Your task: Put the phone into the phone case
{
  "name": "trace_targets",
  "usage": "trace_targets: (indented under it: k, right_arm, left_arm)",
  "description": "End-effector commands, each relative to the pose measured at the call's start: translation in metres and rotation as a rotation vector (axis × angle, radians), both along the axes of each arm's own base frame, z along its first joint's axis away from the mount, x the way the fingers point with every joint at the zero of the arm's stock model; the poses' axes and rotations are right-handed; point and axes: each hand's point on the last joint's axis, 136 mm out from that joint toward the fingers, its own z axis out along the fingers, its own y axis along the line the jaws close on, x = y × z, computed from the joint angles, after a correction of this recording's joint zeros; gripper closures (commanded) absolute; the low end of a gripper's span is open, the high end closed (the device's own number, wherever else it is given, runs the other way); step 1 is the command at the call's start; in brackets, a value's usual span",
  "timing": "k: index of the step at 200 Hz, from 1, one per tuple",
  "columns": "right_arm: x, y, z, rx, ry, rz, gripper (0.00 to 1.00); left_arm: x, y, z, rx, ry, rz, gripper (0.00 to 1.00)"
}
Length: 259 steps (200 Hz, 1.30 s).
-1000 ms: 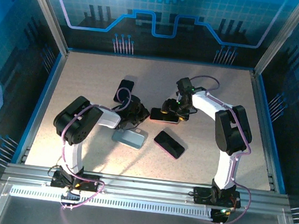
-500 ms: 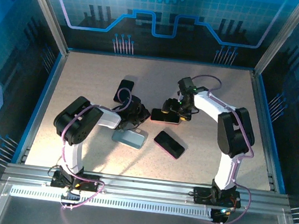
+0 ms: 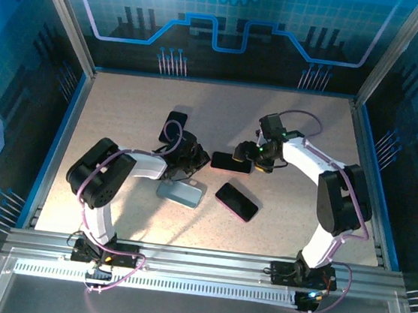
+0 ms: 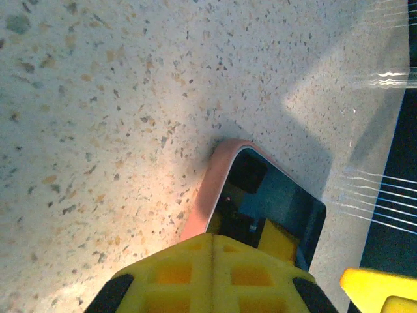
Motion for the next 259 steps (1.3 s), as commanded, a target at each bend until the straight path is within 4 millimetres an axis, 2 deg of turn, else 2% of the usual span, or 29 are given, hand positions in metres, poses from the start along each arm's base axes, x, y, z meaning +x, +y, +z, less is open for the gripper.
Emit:
trace_targets:
  k: [1, 16, 25, 69, 119, 203, 259]
  right_arm:
    - [-0.004, -0.002, 0.002, 0.035, -0.049, 0.018, 0.43]
    - [-0.009, -0.004, -0.005, 0.033, -0.058, 0.02, 0.84]
    - [-0.011, -0.005, -0.008, 0.029, -0.06, 0.022, 1.0]
    - [-0.012, -0.014, -0.018, -0.017, -0.068, 0.034, 1.0]
    - [-0.007, -0.022, -0.023, -0.048, -0.059, 0.033, 1.0]
    - [-0.009, -0.017, -0.044, -0.077, -0.003, 0.073, 1.0]
    - [-0.023, -0.012, -0.069, -0.201, 0.074, 0.148, 1.0]
  left_arm:
    - [0.002, -0.006, 0.021, 0.045, -0.044, -0.042, 1.0]
    - [0.0, -0.009, 0.018, 0.059, -0.028, -0.054, 1.0]
    - [-0.001, -0.011, 0.016, 0.061, -0.024, -0.059, 1.0]
    - [-0.003, -0.016, 0.006, 0.077, 0.0, -0.07, 1.0]
    - [0.003, -0.02, 0.005, 0.088, 0.005, -0.073, 1.0]
    - [0.007, -0.022, 0.001, 0.108, 0.017, -0.085, 1.0]
    - [0.005, -0.02, -0.01, 0.131, 0.035, -0.099, 1.0]
